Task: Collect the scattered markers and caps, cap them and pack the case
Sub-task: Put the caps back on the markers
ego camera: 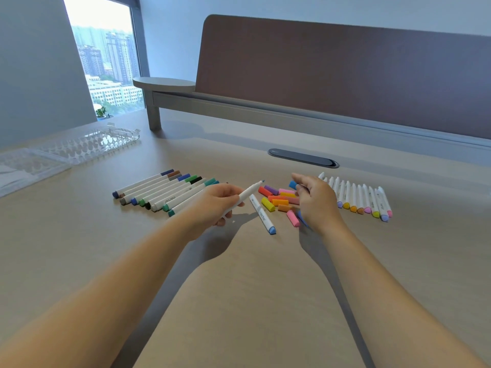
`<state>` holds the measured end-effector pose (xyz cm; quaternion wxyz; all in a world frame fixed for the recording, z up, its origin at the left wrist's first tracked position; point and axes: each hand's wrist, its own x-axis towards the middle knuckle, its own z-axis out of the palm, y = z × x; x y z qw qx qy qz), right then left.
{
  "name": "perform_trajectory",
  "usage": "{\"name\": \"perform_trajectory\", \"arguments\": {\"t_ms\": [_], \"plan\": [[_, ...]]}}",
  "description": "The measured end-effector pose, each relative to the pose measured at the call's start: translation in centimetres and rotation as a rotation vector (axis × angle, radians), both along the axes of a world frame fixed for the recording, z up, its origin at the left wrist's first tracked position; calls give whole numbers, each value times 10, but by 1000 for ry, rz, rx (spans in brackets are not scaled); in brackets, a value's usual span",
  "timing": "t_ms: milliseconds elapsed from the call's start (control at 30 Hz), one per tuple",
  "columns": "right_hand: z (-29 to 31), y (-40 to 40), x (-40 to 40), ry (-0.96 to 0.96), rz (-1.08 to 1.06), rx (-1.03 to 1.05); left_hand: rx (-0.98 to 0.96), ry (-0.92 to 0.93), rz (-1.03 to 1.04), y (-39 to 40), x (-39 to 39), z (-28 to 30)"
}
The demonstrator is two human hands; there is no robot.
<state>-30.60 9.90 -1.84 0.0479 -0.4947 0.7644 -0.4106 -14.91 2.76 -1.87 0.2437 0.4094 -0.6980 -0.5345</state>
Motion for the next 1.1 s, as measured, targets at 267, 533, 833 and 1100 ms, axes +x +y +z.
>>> {"name": "perform_trajectory", "arguments": {"t_ms": [267, 533, 833, 1100], "plan": [[4, 1, -2, -452, -56, -185, -215, -63, -85, 9, -10, 1], [6, 4, -4, -830, -75, -259, -313, -99, -127, 15, -15, 3], [6, 6, 1, -788, -7, -184, -328, -83, -129, 16, -17, 5], [7, 1, 3, -577, -29, -103, -145, -16, -2, 10, -21, 6]]}}
